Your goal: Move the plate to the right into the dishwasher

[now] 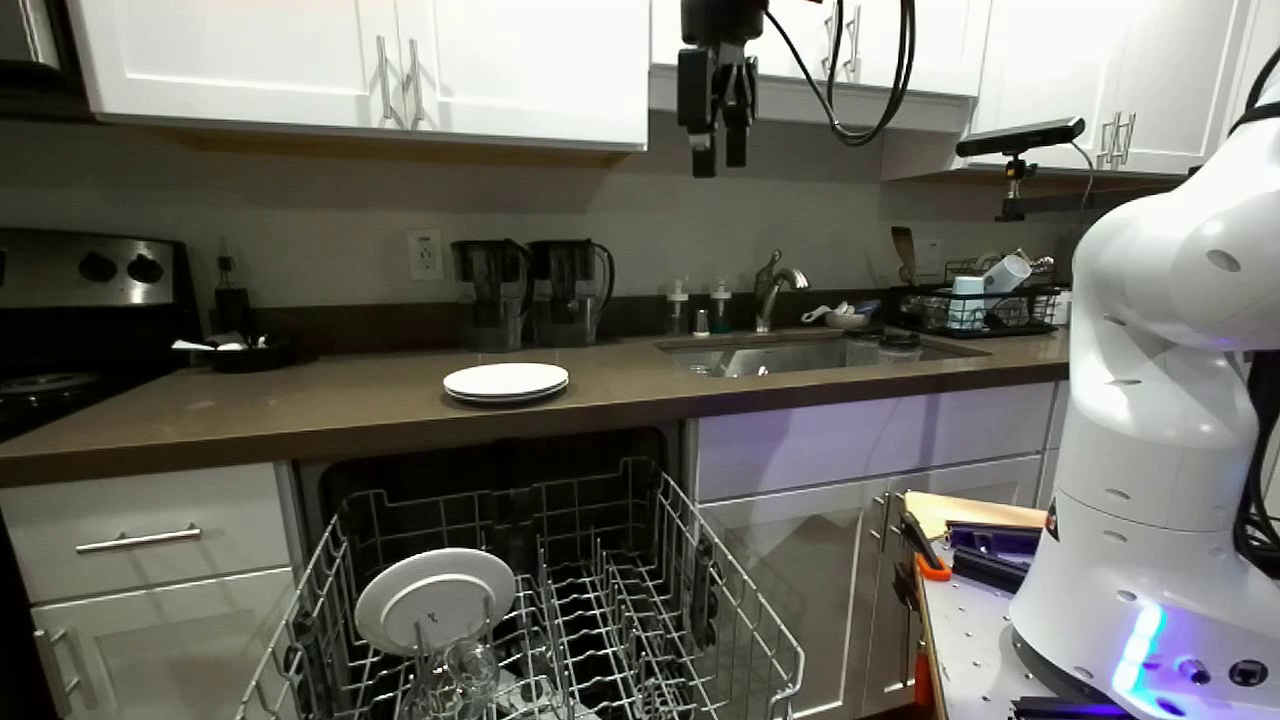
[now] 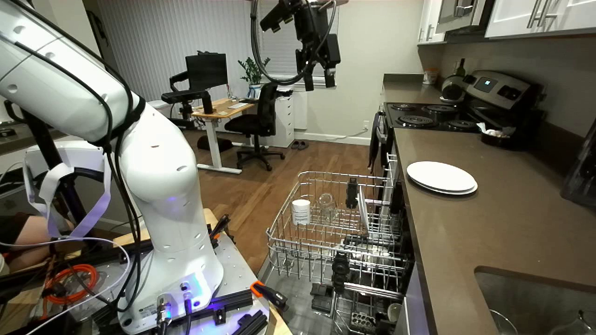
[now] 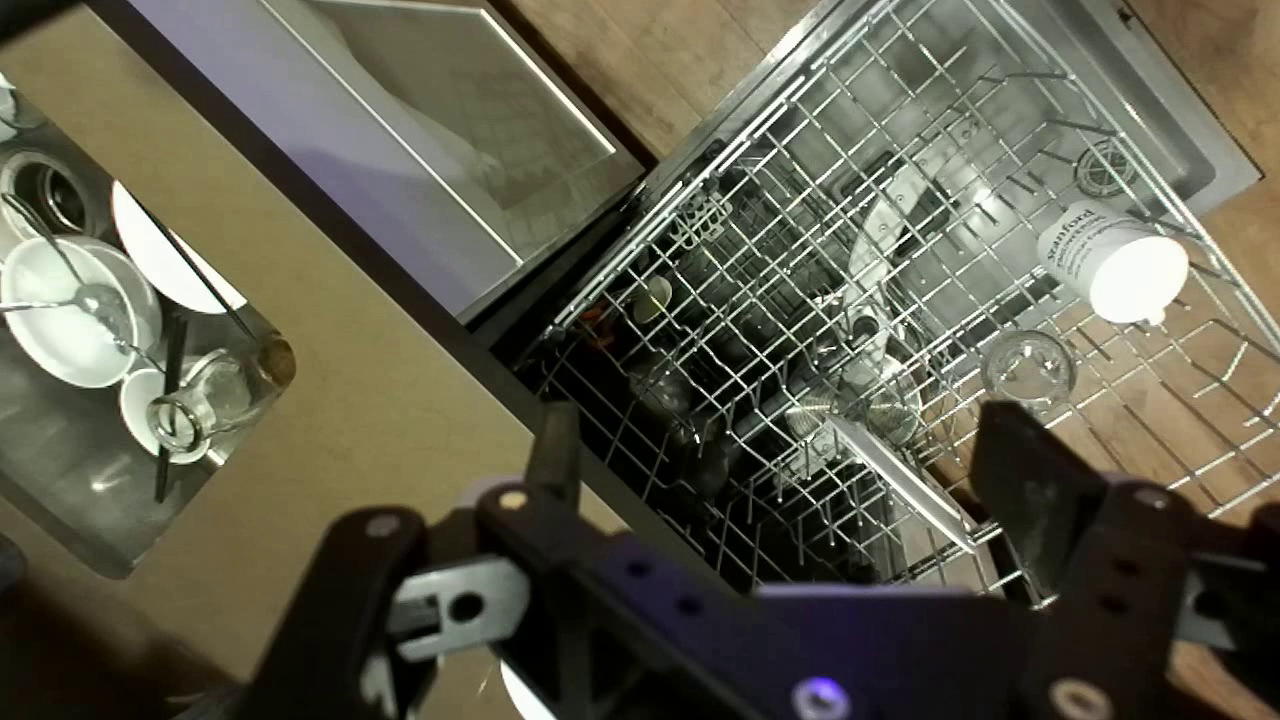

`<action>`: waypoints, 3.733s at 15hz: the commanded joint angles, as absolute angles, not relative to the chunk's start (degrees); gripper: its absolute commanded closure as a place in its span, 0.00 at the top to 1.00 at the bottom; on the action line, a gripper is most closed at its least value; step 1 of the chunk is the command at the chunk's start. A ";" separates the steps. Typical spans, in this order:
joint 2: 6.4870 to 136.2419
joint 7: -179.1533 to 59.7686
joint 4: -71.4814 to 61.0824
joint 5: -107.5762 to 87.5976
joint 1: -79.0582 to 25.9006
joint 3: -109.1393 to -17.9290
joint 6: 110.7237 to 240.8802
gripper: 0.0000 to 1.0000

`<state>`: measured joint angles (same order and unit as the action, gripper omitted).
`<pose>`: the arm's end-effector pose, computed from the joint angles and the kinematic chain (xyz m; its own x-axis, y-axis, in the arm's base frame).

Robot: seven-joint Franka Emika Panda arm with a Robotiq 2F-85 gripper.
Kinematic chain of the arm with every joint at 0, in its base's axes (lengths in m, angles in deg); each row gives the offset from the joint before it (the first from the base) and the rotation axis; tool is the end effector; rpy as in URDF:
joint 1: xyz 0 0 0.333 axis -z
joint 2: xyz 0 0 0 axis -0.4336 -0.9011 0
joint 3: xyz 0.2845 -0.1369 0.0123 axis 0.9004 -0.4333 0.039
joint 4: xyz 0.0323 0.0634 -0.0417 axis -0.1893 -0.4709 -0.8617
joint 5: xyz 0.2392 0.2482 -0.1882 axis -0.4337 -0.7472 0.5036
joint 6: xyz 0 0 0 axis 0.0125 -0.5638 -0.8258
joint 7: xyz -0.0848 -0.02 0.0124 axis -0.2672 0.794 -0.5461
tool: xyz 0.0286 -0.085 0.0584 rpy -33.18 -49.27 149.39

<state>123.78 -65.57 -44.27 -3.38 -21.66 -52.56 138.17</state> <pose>0.3625 0.0122 0.5777 0.9901 -0.1270 0.0604 -0.1376 -0.9639 0.2281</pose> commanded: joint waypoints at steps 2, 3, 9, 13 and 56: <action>121.41 -63.65 -43.07 -1.69 -23.06 -53.93 140.43 1.00; 120.51 -62.48 -42.71 -1.13 -23.39 -54.26 141.82 1.00; 106.26 -47.36 -37.44 -0.54 -26.58 -58.31 160.13 1.00; 95.45 -35.15 -32.86 -8.11 -29.22 -61.31 169.19 1.00; 36.93 -25.65 2.98 -6.42 -26.31 -54.33 174.28 1.00</action>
